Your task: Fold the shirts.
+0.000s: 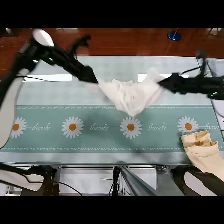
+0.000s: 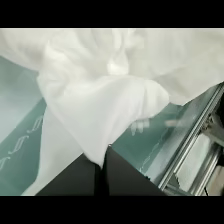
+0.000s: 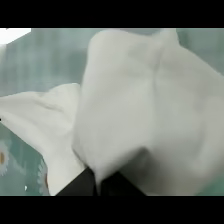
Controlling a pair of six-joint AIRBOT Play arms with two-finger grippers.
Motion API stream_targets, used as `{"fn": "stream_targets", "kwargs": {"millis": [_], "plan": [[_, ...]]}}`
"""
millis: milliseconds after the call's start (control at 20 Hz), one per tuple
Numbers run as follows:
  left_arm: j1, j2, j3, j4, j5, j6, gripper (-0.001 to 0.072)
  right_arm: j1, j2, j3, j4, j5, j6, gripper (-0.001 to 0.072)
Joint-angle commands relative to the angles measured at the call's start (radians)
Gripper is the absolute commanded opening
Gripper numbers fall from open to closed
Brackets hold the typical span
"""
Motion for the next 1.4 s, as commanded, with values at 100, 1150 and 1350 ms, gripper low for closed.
{"fn": "stream_targets", "kwargs": {"millis": [100,1150,1350], "plan": [[0.074,0.324,0.155,0.001,0.099,0.002,0.0023,-0.136,0.266,0.275,0.013,0.015,0.064,0.0028],[0.076,0.957,0.156,0.289,0.083,-0.171,0.0022,-0.156,0.511,0.641,-0.302,0.149,0.404,0.0027],[0.076,0.942,0.080,0.285,-0.037,-0.309,0.0022,-0.156,0.445,0.641,-0.377,0.487,0.477,0.0027]]}}
